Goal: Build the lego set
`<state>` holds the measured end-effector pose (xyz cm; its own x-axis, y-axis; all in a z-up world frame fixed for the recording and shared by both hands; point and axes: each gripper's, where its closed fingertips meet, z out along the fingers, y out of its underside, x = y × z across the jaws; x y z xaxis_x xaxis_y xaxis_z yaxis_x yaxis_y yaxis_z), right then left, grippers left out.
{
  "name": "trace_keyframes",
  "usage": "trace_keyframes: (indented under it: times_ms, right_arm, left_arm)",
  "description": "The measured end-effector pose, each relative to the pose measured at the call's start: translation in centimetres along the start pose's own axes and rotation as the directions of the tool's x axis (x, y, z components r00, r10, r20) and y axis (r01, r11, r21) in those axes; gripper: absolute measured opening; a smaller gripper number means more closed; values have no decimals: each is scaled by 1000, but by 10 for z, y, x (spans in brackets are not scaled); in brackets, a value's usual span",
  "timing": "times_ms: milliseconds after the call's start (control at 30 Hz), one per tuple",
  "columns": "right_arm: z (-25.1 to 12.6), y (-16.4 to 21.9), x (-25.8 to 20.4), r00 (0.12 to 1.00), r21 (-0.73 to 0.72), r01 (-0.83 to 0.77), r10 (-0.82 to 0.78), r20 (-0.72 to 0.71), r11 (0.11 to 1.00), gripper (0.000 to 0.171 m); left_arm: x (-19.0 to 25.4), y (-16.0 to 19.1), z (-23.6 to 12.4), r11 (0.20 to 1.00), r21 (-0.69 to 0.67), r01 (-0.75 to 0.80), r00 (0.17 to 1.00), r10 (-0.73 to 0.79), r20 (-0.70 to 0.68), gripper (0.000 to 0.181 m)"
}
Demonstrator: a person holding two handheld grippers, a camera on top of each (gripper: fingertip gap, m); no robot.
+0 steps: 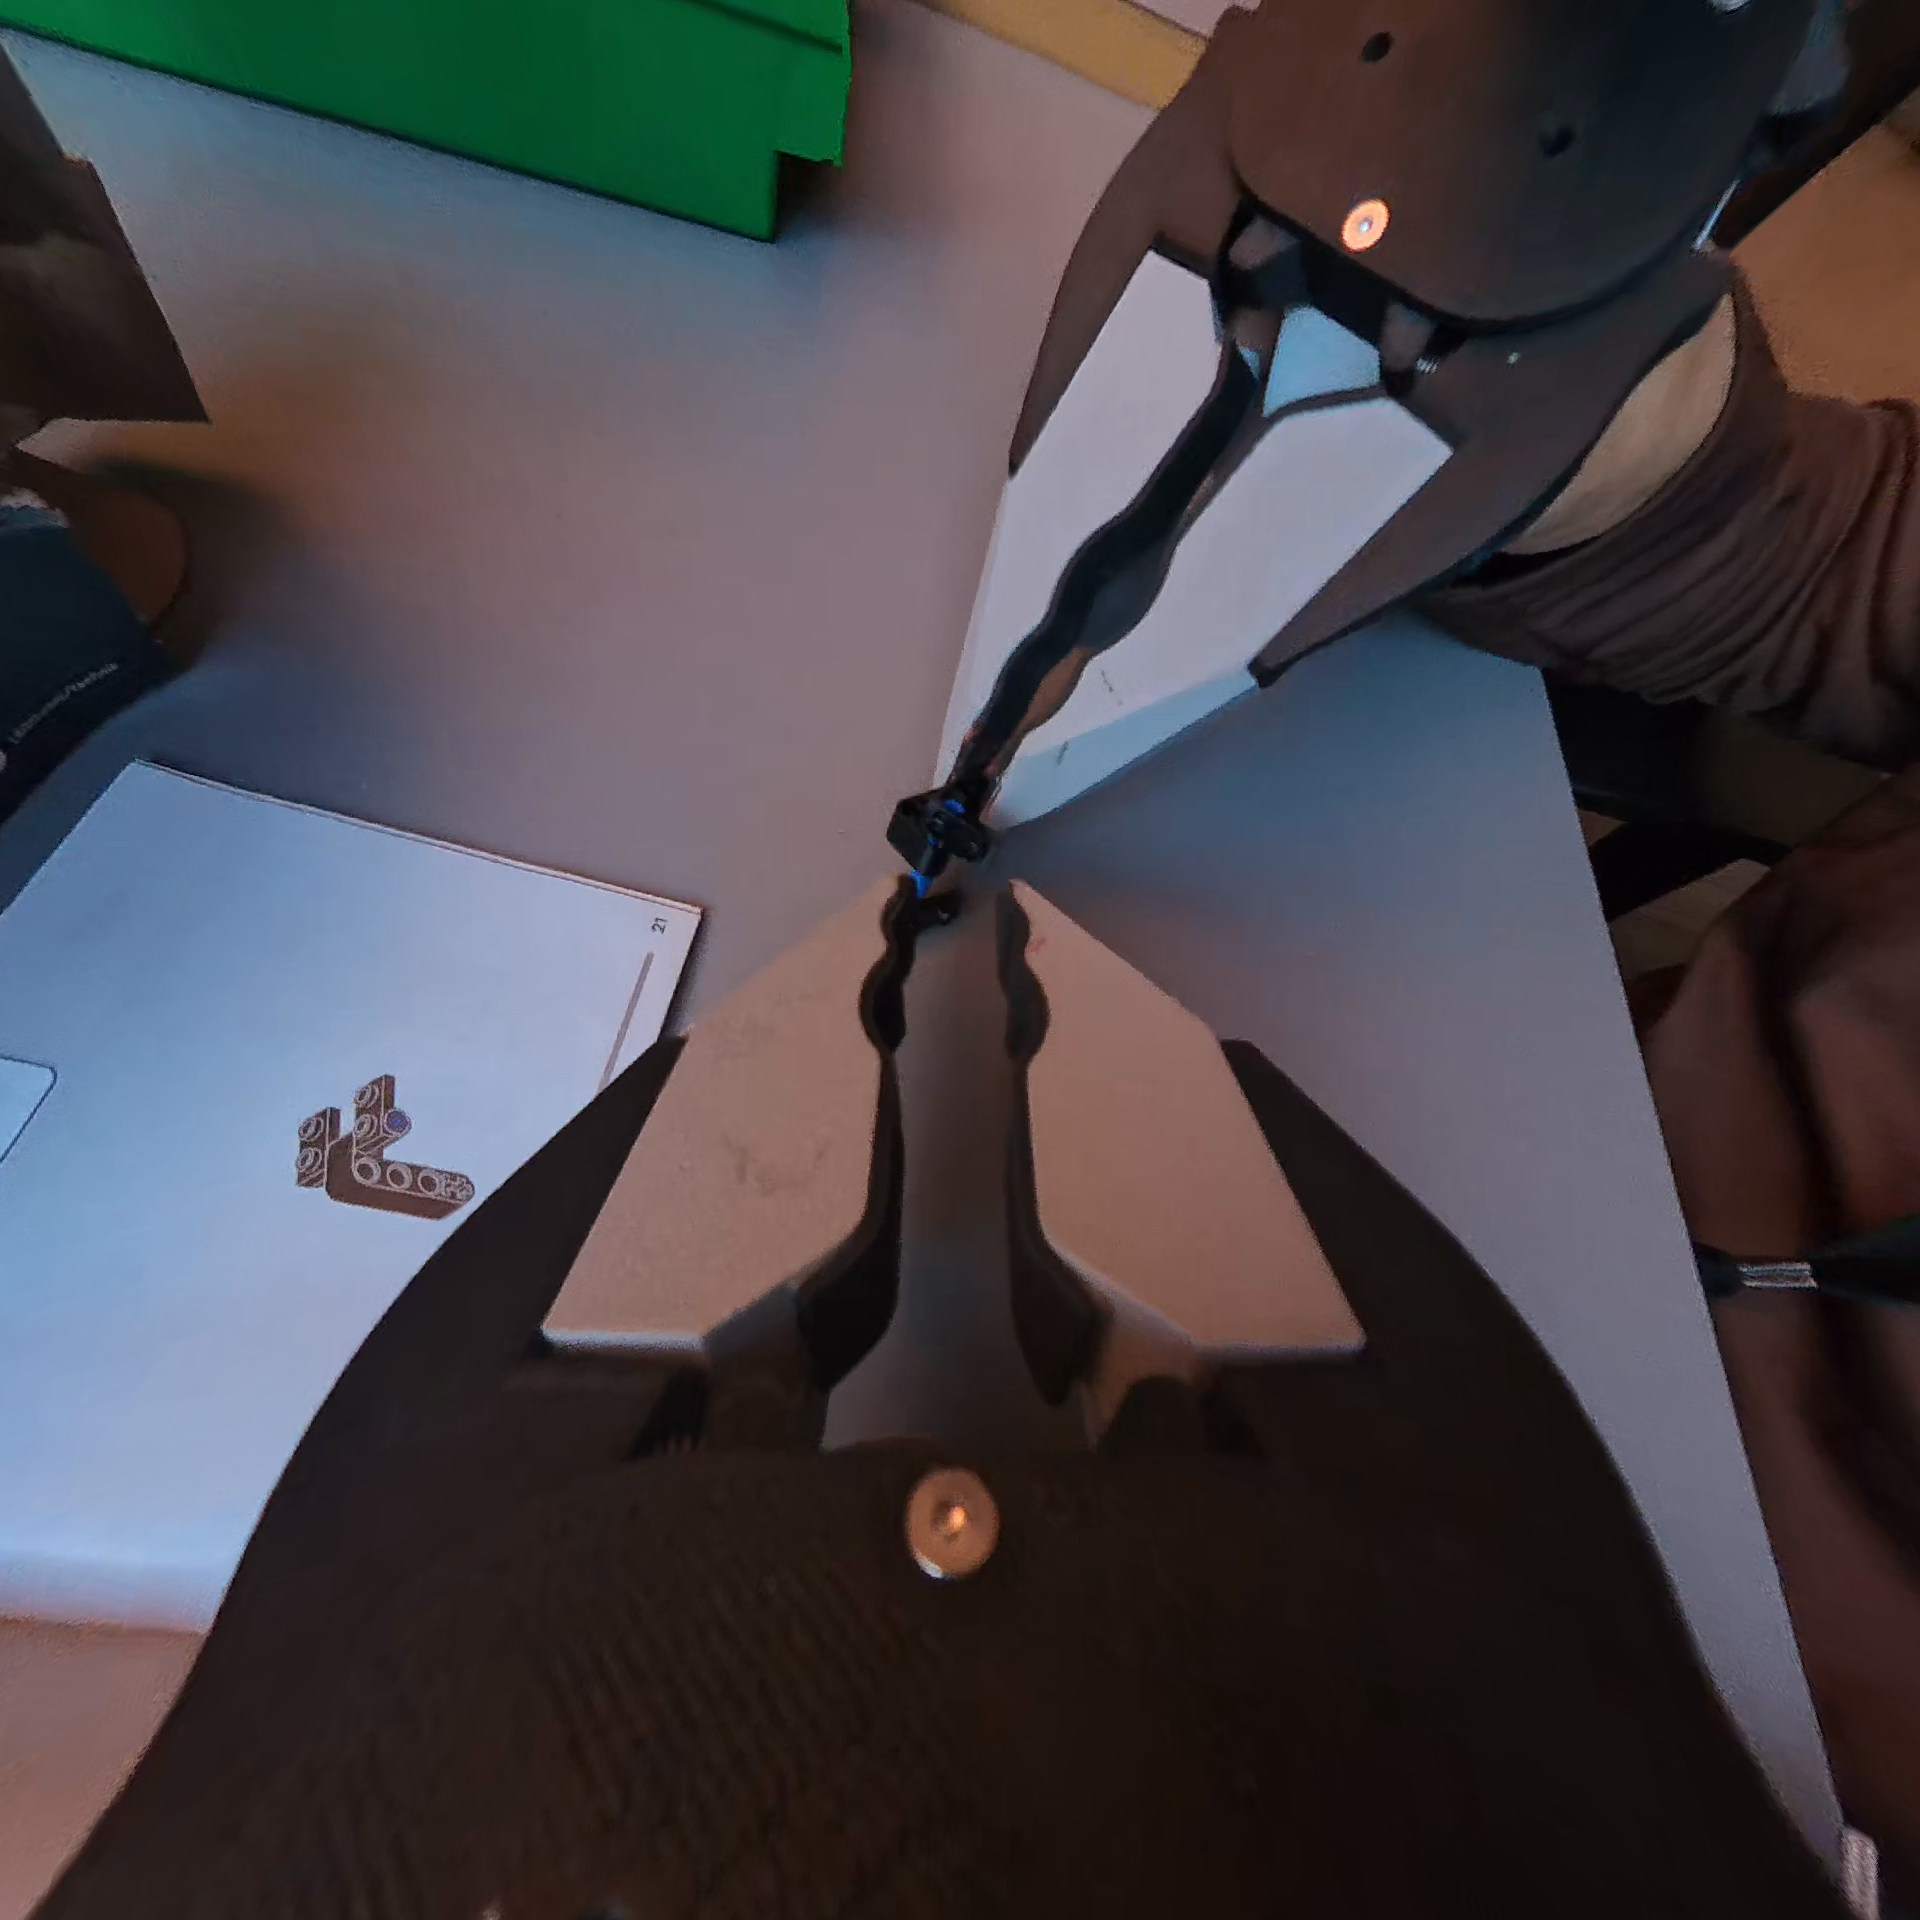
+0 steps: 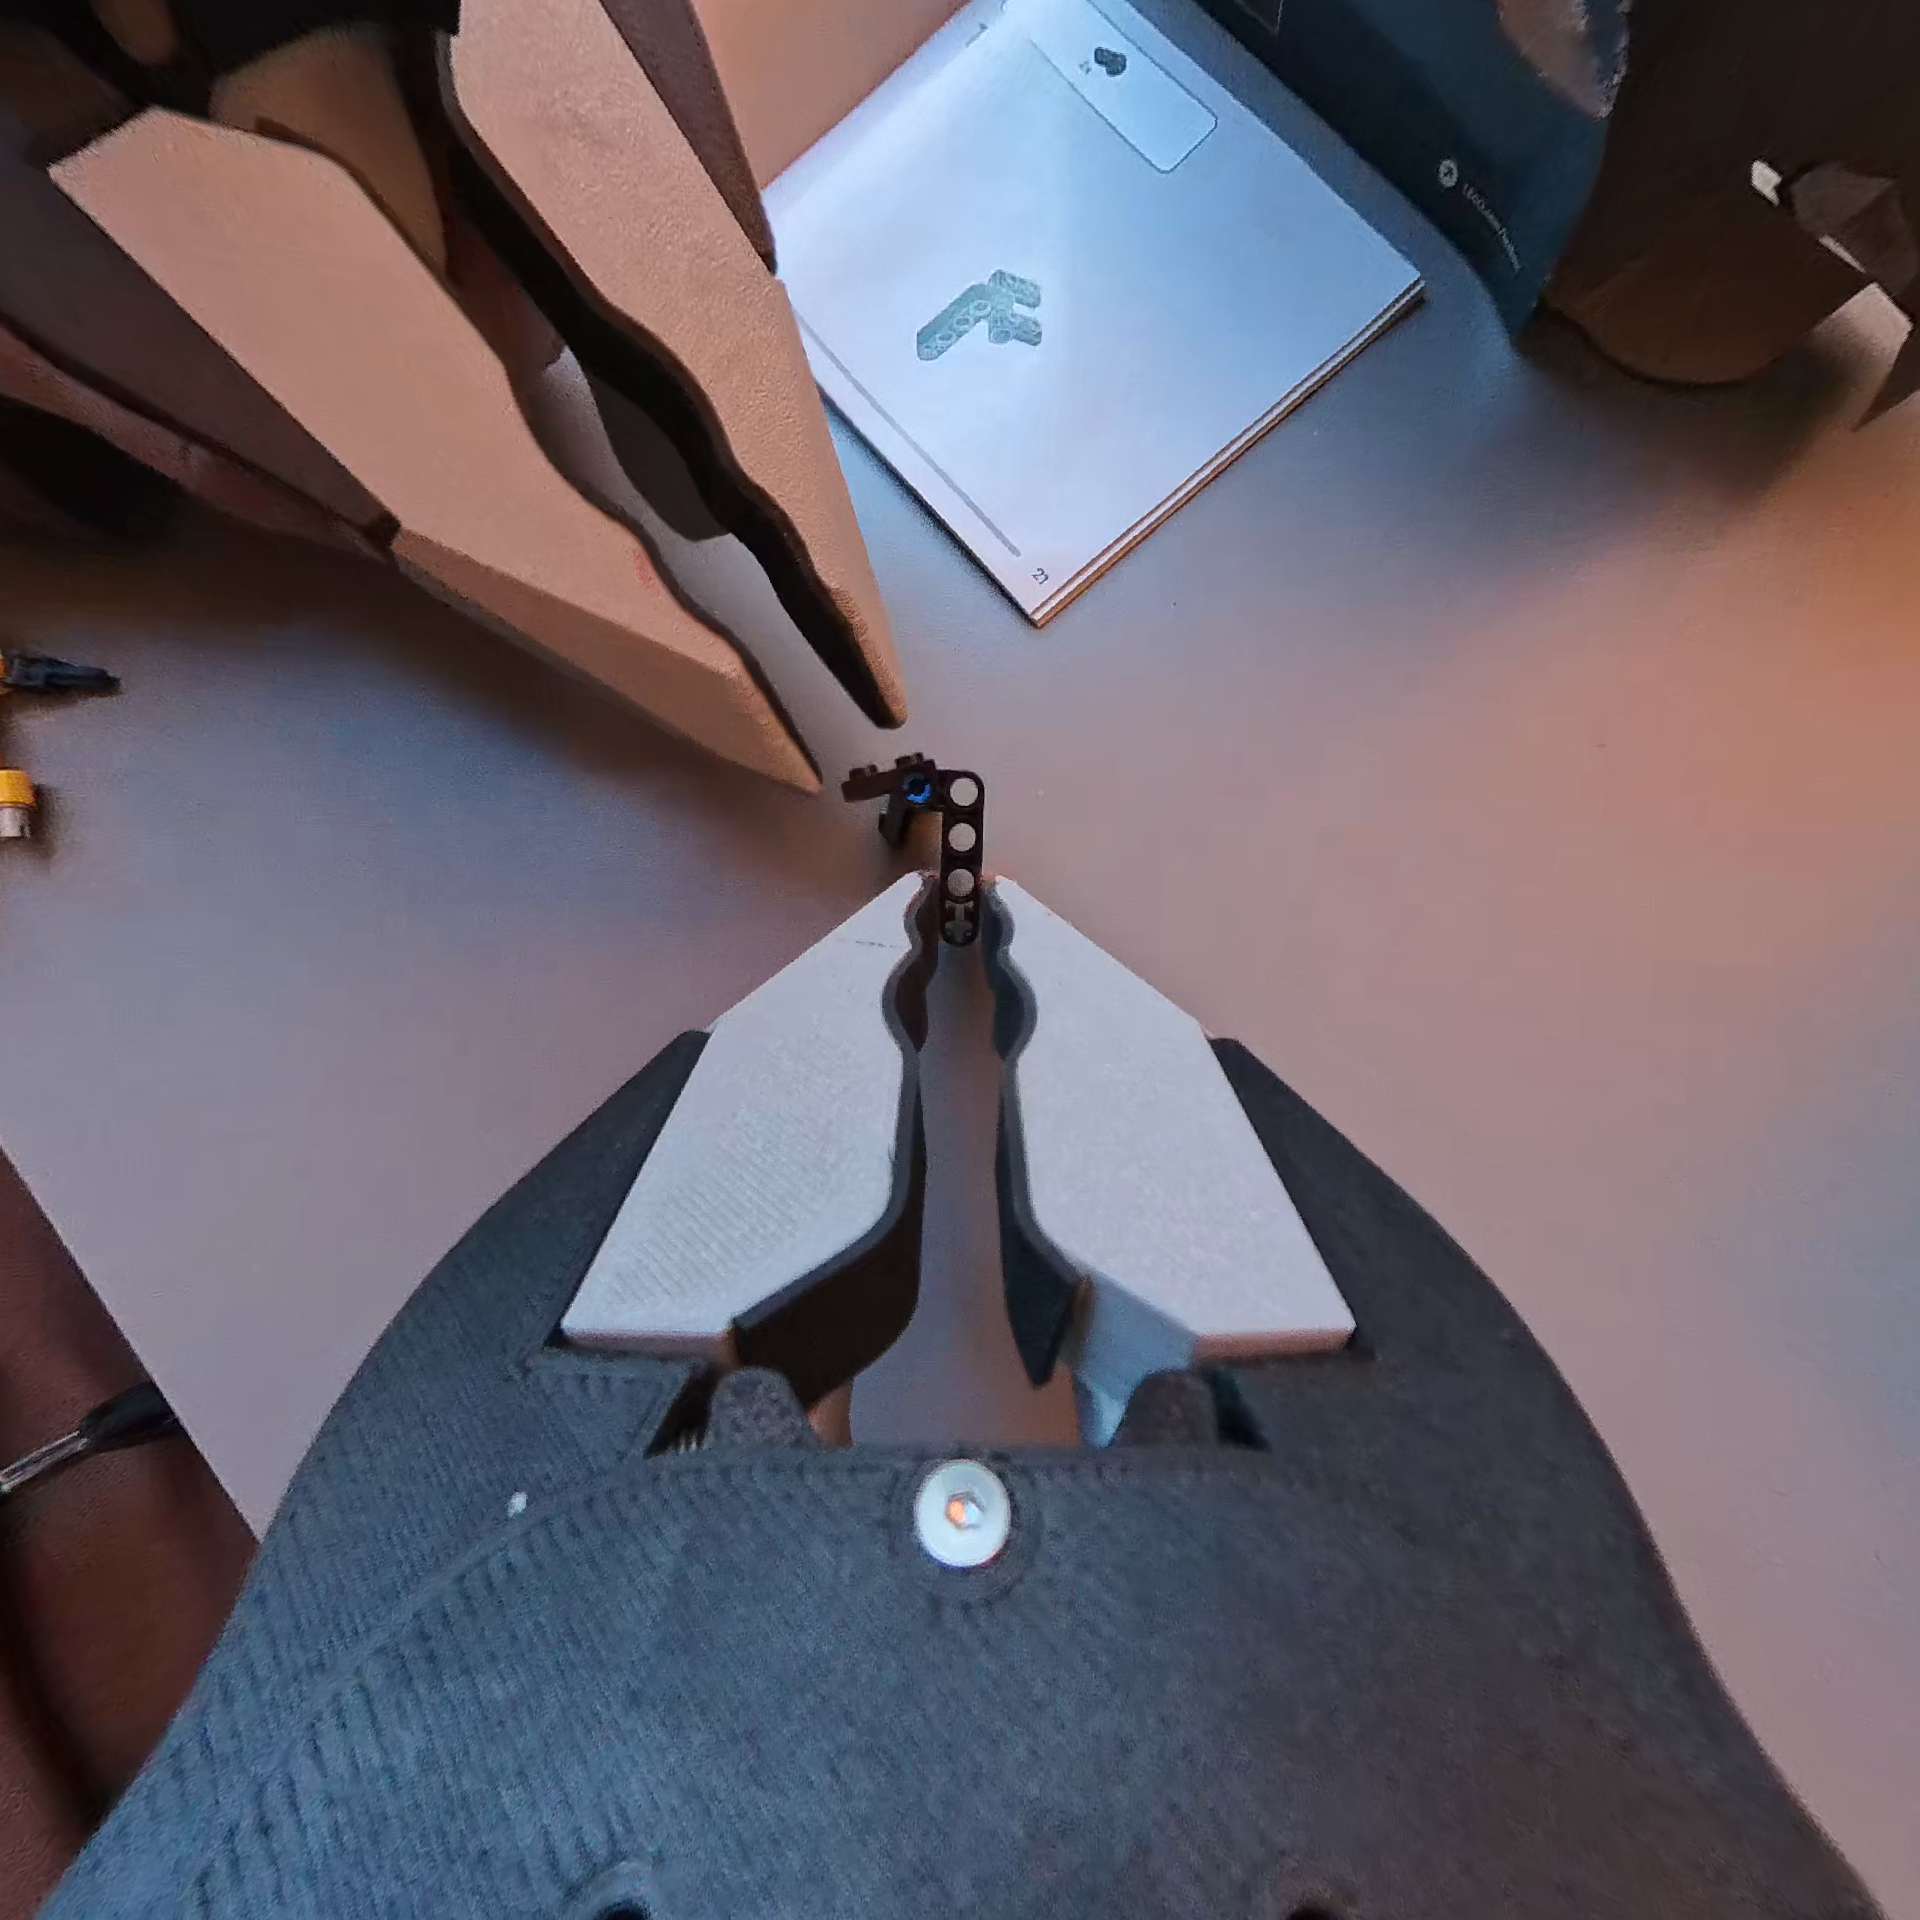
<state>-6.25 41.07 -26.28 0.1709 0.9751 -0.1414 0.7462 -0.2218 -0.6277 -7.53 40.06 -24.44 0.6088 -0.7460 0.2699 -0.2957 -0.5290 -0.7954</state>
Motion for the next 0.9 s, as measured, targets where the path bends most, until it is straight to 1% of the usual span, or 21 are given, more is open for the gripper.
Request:
trace_keyframes:
  times_ms: [33,100,167,267,433,633,700,767,900]
  right_arm:
    - [1,0,0,1000,-3,3,-3,-7,1000,4]
    - [1,0,0,1000,-8,9,-10,-22,1000,4]
    - [0,0,-1,1000,-12,13,-13,-28,1000,4]
    - [-1,0,0,999,-16,19,-20,-45,1000,4]
    - [-2,1,1,999,-21,20,-21,-49,1000,4]
    - [-3,1,4,995,-23,52,-54,-79,998,4]
    - [-2,2,3,996,-24,55,-56,-73,998,4]
    - [-1,2,3,996,-28,58,-60,-70,998,4]
    - [-2,3,6,996,-27,58,-60,-72,998,4]
  left_arm:
    - [-1,-1,-1,1000,5,-6,1000,6,-4,7]
    - [-7,-1,-2,999,-3,-40,999,40,23,4]
    - [-11,2,-2,996,-31,-79,996,81,42,8]
    - [-10,10,2,993,-89,-82,997,83,5,27]
    - [-7,18,9,982,-156,-105,994,102,-29,22]
    - [-7,17,10,984,-159,-83,995,73,-66,18]
    - [-6,16,10,983,-155,-102,993,92,-72,23]
    - [-3,15,10,976,-152,-153,986,141,-88,26]
    - [0,17,13,962,-167,-217,973,200,-113,40]
